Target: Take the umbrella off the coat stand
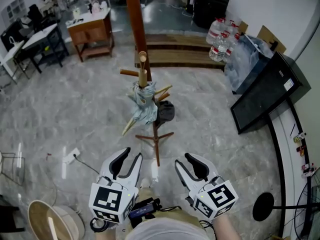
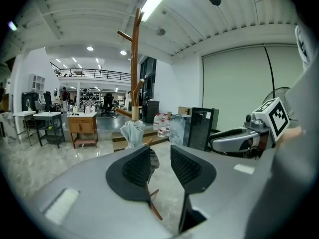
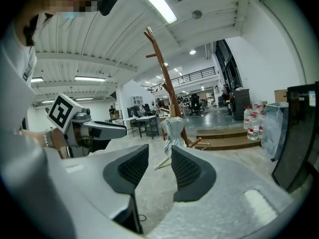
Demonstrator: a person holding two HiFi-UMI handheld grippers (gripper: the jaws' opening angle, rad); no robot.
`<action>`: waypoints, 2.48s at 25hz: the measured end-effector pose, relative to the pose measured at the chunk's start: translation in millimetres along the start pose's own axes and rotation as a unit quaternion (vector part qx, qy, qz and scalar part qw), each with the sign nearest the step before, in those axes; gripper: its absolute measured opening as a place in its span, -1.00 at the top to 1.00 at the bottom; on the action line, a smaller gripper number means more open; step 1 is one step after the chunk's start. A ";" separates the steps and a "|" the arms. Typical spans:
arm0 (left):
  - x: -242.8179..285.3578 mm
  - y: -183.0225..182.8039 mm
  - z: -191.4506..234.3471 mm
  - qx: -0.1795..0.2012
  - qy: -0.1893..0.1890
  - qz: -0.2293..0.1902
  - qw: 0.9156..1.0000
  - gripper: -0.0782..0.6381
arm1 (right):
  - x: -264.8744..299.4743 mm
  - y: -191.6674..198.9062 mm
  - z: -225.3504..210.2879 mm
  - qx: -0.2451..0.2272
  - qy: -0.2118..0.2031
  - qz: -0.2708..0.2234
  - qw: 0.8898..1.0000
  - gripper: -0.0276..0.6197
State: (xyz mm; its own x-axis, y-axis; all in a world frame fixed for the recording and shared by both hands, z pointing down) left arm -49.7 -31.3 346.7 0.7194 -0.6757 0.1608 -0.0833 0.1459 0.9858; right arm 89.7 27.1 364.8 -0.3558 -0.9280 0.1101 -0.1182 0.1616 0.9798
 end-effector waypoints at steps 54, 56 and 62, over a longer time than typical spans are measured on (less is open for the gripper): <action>121.7 -9.9 127.5 0.001 0.032 0.014 0.999 0.34 | 206.8 -64.7 -46.6 -0.030 -0.009 0.000 0.999 0.45; 124.0 -9.0 128.6 -0.001 0.026 0.016 1.000 0.34 | 213.1 -65.9 -48.6 -0.039 -0.015 0.002 0.999 0.44; 131.0 -7.9 131.4 -0.001 0.007 0.018 1.000 0.34 | 232.0 -70.5 -53.4 -0.063 -0.035 0.006 0.997 0.40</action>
State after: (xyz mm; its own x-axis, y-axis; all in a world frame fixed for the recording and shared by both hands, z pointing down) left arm -45.4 -215.9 366.4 0.7259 -0.6592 0.1961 -0.1091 0.1711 0.9792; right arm 65.0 -217.5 330.3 -0.4211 -0.8997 0.1148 0.0033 0.1251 0.9921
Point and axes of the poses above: the fingertips, and each gripper's own axes: x forward along the fingers, z to its left, y out of its underside, the point moved 2 cm from there along -x, backward along the fingers, and after that the axes turned 9 degrees about -z, right-handed, at the moved point
